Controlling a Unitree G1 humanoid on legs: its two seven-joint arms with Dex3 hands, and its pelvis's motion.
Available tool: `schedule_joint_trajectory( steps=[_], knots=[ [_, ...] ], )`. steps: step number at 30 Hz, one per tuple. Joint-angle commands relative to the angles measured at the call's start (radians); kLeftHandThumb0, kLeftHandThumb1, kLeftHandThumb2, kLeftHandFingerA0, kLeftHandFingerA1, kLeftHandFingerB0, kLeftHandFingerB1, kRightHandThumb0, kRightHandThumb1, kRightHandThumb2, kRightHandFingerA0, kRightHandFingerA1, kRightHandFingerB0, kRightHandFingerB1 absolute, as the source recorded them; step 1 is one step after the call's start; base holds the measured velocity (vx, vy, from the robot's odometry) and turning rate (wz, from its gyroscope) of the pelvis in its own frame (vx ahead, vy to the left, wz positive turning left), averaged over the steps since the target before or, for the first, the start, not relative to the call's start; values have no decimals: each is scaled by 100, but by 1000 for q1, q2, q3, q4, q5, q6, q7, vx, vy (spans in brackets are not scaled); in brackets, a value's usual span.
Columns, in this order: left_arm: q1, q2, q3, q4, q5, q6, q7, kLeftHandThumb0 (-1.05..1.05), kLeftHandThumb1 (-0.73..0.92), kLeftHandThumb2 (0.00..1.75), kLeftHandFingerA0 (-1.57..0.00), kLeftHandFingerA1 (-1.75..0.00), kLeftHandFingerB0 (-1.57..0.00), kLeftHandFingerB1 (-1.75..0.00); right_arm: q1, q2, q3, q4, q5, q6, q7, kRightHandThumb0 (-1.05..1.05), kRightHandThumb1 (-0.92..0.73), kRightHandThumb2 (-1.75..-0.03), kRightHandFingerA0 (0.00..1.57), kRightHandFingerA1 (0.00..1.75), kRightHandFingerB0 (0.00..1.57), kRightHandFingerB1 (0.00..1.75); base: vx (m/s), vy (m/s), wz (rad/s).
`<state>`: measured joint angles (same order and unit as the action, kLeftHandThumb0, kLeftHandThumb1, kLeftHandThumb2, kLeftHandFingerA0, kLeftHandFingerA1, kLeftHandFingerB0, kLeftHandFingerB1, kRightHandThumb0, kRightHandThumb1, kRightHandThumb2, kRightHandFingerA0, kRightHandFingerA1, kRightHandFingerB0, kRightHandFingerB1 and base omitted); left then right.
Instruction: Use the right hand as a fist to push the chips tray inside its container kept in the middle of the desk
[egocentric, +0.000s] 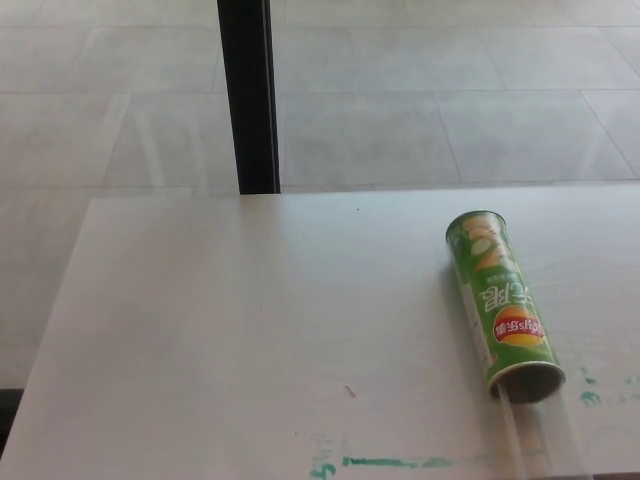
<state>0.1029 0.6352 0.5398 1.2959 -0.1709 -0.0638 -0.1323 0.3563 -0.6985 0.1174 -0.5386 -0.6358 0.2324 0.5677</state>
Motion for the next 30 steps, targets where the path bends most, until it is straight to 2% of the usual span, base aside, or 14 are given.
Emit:
schedule_joint_trajectory(
  steps=[1,5,7,8,9,11,12,21,22,23,24,25,29,30],
  knots=[
    [2,32,8,3,-18,-10,3,-72,90,66,-62,-87,-50,-56,-16,48,-9,-41,-10,12,-30,-53,-69,-60,74,74,47,44,0,0,0],
    [11,35,-7,2,-6,-23,-6,-72,92,68,-62,-88,-47,-58,-12,86,-35,-41,27,-16,-56,-51,-64,-60,78,77,46,45,0,0,0],
    [5,36,-10,4,-9,-8,-4,-71,91,67,-58,-76,-47,-53,-17,99,-48,-44,28,-49,-84,-50,-67,-60,81,75,48,44,0,0,0],
    [4,37,-11,3,-9,-6,-3,-76,74,87,-58,-75,-45,-58,-21,101,-47,-44,24,-48,-84,-51,-64,-60,82,76,46,44,0,0,0],
    [3,37,-12,4,-9,-8,-3,-70,92,66,-57,-73,-47,-52,-26,91,-42,-53,-4,-46,-77,-51,-54,-95,84,83,39,56,0,0,0],
    [2,34,-10,4,-12,-8,1,-70,91,67,-61,-80,-50,-57,-35,78,-40,-59,-26,-53,-73,-50,-55,-96,85,81,39,56,0,0,0],
    [3,33,-8,3,-15,-13,1,-70,91,67,-62,-82,-51,-58,-43,71,-36,-60,-39,-50,-65,-53,-71,-62,83,65,48,40,0,0,0],
    [2,29,-12,4,-13,-12,0,-72,90,67,-60,-82,-44,-52,-91,56,-22,-58,-83,-48,-46,-54,-71,-62,85,62,51,41,0,0,0],
    [3,28,-11,5,-14,-13,1,-69,70,108,-60,-79,-43,-61,-93,55,-19,-55,-87,-49,-46,-54,-71,-62,85,61,51,41,0,0,0],
    [4,28,-12,6,-14,-13,2,-69,70,108,-60,-79,-43,-61,-93,53,-17,-52,-92,-52,-46,-54,-71,-62,85,61,51,41,0,0,0],
    [4,27,-11,6,-15,-15,2,-72,91,67,-60,-80,-48,-54,-97,56,-14,-49,-92,-46,-42,-54,-71,-62,85,62,51,41,0,0,0],
    [5,26,-9,5,-17,-16,5,-71,90,66,-62,-88,-49,-54,-101,54,-9,-45,-94,-41,-32,-54,-71,-61,84,62,51,41,0,0,0],
    [3,25,-4,6,-21,-12,3,-73,90,66,-61,-85,-49,-54,-105,53,0,-18,-108,-61,-52,-55,-71,-62,83,65,51,41,0,0,0],
    [9,25,-8,2,-18,-23,-3,-72,92,67,-59,-82,-45,-55,-112,61,12,7,-116,-61,-61,-56,-58,-95,85,80,46,57,0,0,0]
  ],
)
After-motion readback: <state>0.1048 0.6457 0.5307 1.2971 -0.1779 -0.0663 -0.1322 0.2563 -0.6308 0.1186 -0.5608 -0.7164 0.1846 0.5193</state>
